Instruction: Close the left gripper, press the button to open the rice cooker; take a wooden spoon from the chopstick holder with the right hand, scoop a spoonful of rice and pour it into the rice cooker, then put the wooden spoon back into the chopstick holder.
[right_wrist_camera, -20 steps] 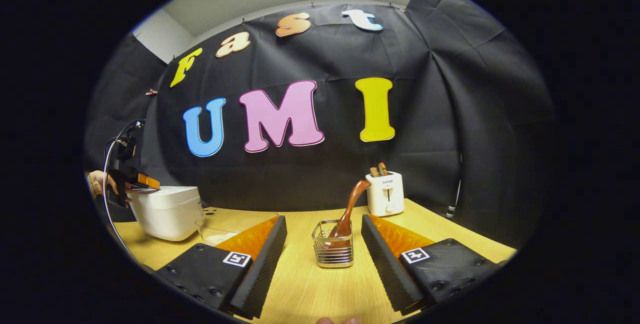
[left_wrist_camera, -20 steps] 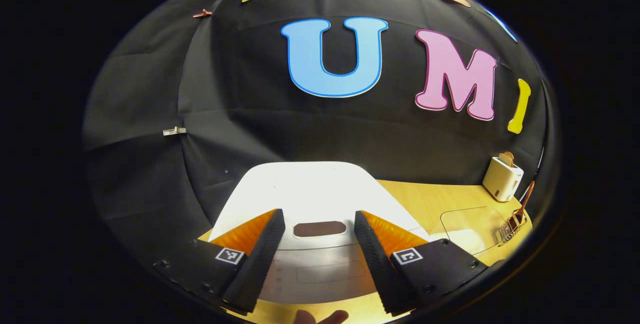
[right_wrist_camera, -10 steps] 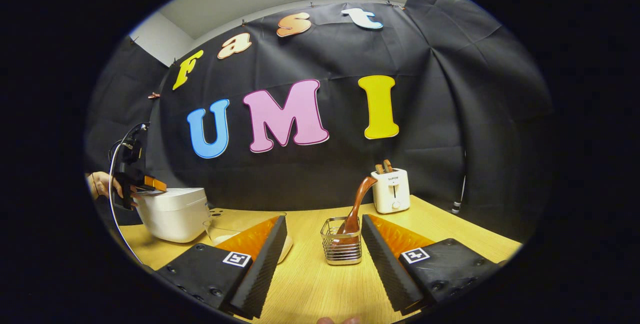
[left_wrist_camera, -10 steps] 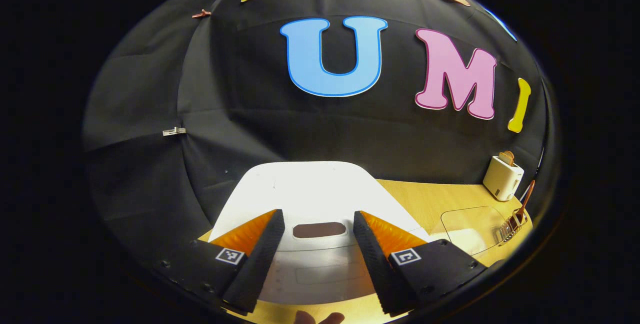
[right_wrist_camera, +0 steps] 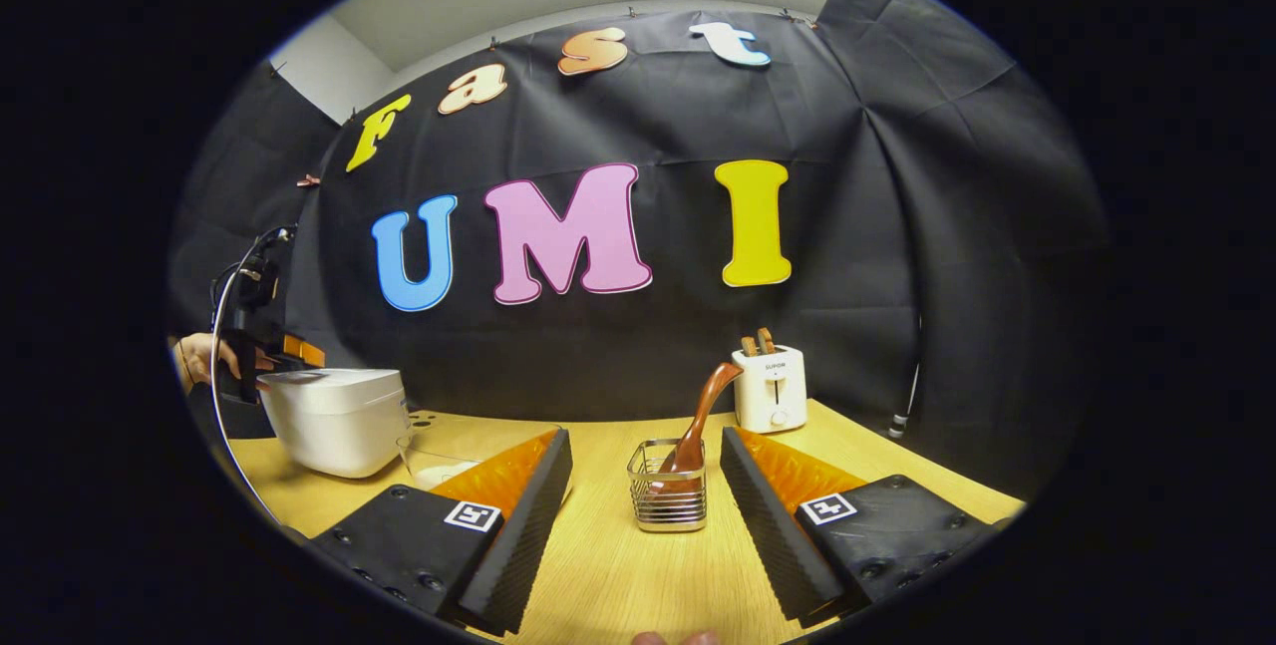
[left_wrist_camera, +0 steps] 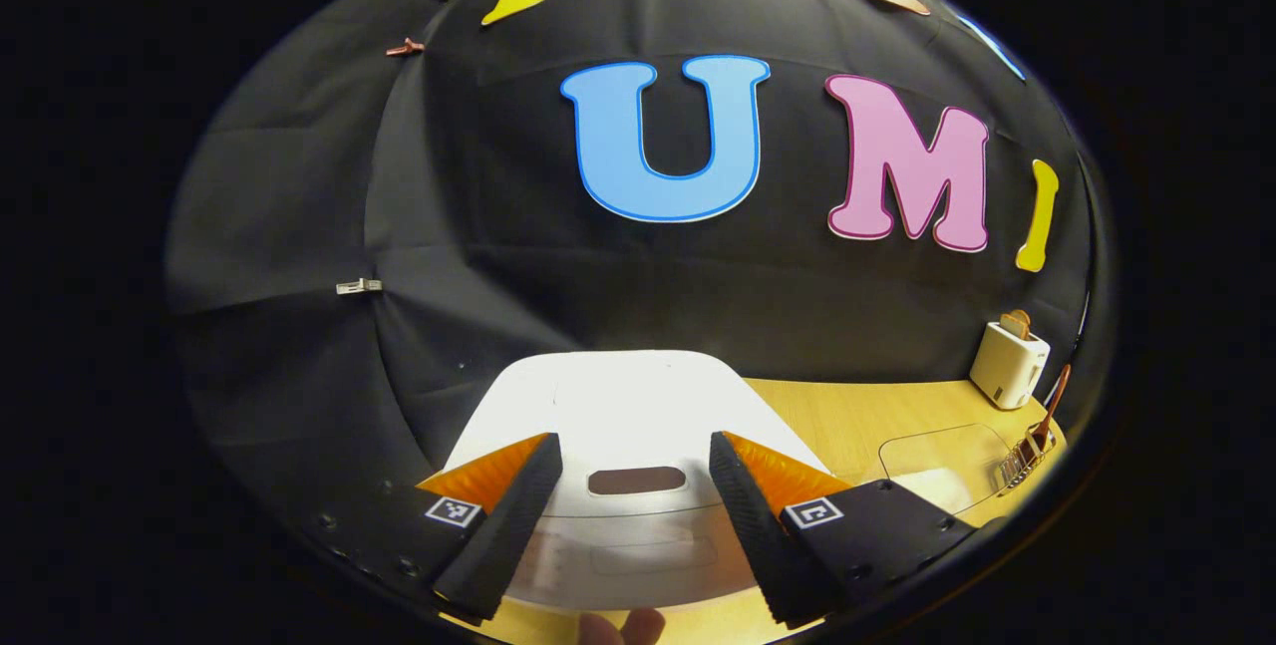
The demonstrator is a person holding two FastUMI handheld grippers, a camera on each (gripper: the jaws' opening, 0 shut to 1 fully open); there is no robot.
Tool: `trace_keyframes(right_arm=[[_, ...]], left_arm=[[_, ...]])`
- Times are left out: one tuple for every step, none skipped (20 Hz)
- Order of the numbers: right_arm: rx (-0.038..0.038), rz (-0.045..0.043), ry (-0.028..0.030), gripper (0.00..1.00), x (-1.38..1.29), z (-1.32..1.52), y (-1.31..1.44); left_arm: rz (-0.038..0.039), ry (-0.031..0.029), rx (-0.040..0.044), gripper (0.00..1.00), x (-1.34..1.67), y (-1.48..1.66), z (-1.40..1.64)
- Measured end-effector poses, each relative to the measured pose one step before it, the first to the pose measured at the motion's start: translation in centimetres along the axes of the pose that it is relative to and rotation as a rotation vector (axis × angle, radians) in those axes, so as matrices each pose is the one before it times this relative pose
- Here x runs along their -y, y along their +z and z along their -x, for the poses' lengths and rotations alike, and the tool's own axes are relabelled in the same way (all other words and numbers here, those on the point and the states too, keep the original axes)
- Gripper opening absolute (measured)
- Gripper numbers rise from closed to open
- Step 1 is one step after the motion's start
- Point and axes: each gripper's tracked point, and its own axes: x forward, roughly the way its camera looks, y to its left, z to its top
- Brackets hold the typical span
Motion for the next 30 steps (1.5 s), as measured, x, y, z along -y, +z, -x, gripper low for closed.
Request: trace_keyframes(right_arm=[[0.00063, 0.00226, 0.0038, 0.93, -0.233, -0.113, 0.054], [0.00081, 0.00393, 0.00426, 0.93, -0.215, 0.052, 0.038], [0.00342, 0.0034, 0.00429, 0.93, -0.209, 0.018, 0.088], [0.00407, 0.00317, 0.00753, 0.93, -0.33, -0.028, 0.163], [0.00288, 0.00184, 0.00567, 0.93, -0.305, -0.058, 0.087], [0.00184, 0.00548, 0.00832, 0.93, -0.399, -0.053, -0.003], [0.00008, 0.00814, 0.00507, 0.93, -0.321, -0.076, 0.002], [-0.00072, 0.00922, 0.00497, 0.93, -0.368, -0.004, -0.006], [-0.00066, 0.00663, 0.00487, 0.93, -0.259, -0.027, 0.018], [0.00065, 0.00482, 0.00306, 0.93, -0.314, -0.008, 0.047], [0.00069, 0.00451, 0.00323, 0.94, -0.292, -0.001, 0.058], [0.00117, 0.00323, 0.00245, 0.94, -0.262, 0.007, 0.043], [0.00034, 0.00393, 0.00452, 0.94, -0.33, -0.074, 0.037], [-0.00003, 0.0036, 0.00358, 0.94, -0.311, -0.032, -0.069], [-0.00076, 0.00357, 0.0047, 0.94, -0.34, -0.061, -0.083], [-0.00176, 0.00167, 0.00434, 0.94, -0.311, -0.14, -0.105], [-0.00247, 0.00108, 0.00585, 0.94, -0.335, -0.044, -0.057], [-0.0028, 0.00103, 0.00575, 0.94, -0.369, -0.116, -0.163], [-0.00237, 0.00193, 0.00693, 0.94, -0.38, -0.088, -0.137], [-0.00223, 0.00229, 0.00547, 0.94, -0.309, -0.098, -0.113], [-0.0017, 0.00158, 0.0063, 0.94, -0.359, -0.063, -0.099], [-0.00074, 0.00185, 0.00613, 0.94, -0.371, -0.082, -0.035], [0.00026, 0.00215, 0.0048, 0.94, -0.295, -0.08, -0.051], [-0.00047, 0.0012, 0.0035, 0.94, -0.227, -0.058, -0.074], [-0.00072, -0.00045, 0.00465, 0.94, -0.317, -0.053, -0.064], [-0.00038, -0.00111, 0.00381, 0.94, -0.245, -0.061, -0.137], [-0.00048, -0.00033, 0.00337, 0.94, -0.256, -0.076, -0.097], [-0.00018, 0.00077, 0.00324, 0.94, -0.252, -0.037, -0.107], [0.00011, 0.00194, 0.00493, 0.94, -0.281, 0.011, -0.147], [0.00325, 0.00211, 0.00442, 0.94, -0.221, 0.024, -0.097]], left_arm=[[0.00363, 0.00203, 0.01732, 0.94, -0.067, 0.427, 0.413], [-0.00075, 0.00068, 0.02021, 0.95, -0.026, 0.309, 0.633], [-0.00693, 0.00001, 0.02539, 0.95, 0.665, 1.034, 1.483], [-0.01108, 0.0022, 0.0305, 0.95, 0.043, 0.471, 0.861], [-0.00928, -0.00097, 0.02823, 0.95, 0.1, 0.387, 1.001], [-0.00139, -0.00235, 0.02779, 0.95, 0.146, 0.384, 1.185], [0.00445, -0.00504, 0.02741, 0.94, 0.223, 0.386, 1.292], [0.00711, -0.00842, 0.0236, 0.95, 0.338, 0.193, 1.298], [0.00559, -0.00921, 0.02265, 0.94, 0.35, 0.201, 1.312], [0.00072, -0.00208, 0.0224, 0.95, 0.152, 0.181, 1.347], [-0.00372, -0.00306, 0.02425, 0.95, 0.12, 0.213, 1.307], [-0.01042, -0.00429, 0.01741, 0.95, 0.337, -0.101, 1.184], [-0.01095, -0.00569, 0.01031, 0.95, 0.264, -0.172, 1.173], [-0.00708, -0.0053, 0.00749, 0.95, -0.378, -1.179, 0.661], [-0.00278, -0.00507, 0.00854, 0.95, 0.32, -0.301, 1.149], [-0.00079, -0.00434, 0.00738, 0.95, 0.346, -0.164, 1.049], [0.0037, -0.00207, 0.00459, 0.95, 0.232, -0.242, 0.921], [0.00371, -0.00302, 0.00157, 0.95, 0.231, -0.559, 0.625], [0.0011, 0.00265, 0.00402, 0.95, 0.112, -0.278, 0.713], [-0.00176, 0.00288, 0.00391, 0.95, 0.109, -0.41, 0.596], [-0.00268, 0.00536, 0.00191, 0.95, 0.078, -0.355, 0.594], [-0.00036, -0.00119, 0.00025, 0.95, 0.07, -0.49, 0.58], [-0.00165, -0.0041, 0.00142, 0.94, 0.282, -0.506, 0.585], [-0.00383, -0.00394, -0.00235, 0.95, 0.223, -0.558, 0.568], [-0.00189, -0.00561, -0.00362, 0.95, 0.208, -0.557, 0.389], [0.00294, -0.00455, -0.00836, 0.95, 0.203, -0.901, 0.395], [0.00664, -0.00391, -0.00867, 0.95, 0.192, -0.72, 0.384], [0.0093, -0.00304, -0.00997, 0.95, 0.112, -0.87, 0.346], [0.00619, -0.00176, -0.00544, 0.95, 0.183, -0.664, 0.323], [0.00275, 0.00257, -0.00221, 0.95, -0.023, -0.548, 0.242]])
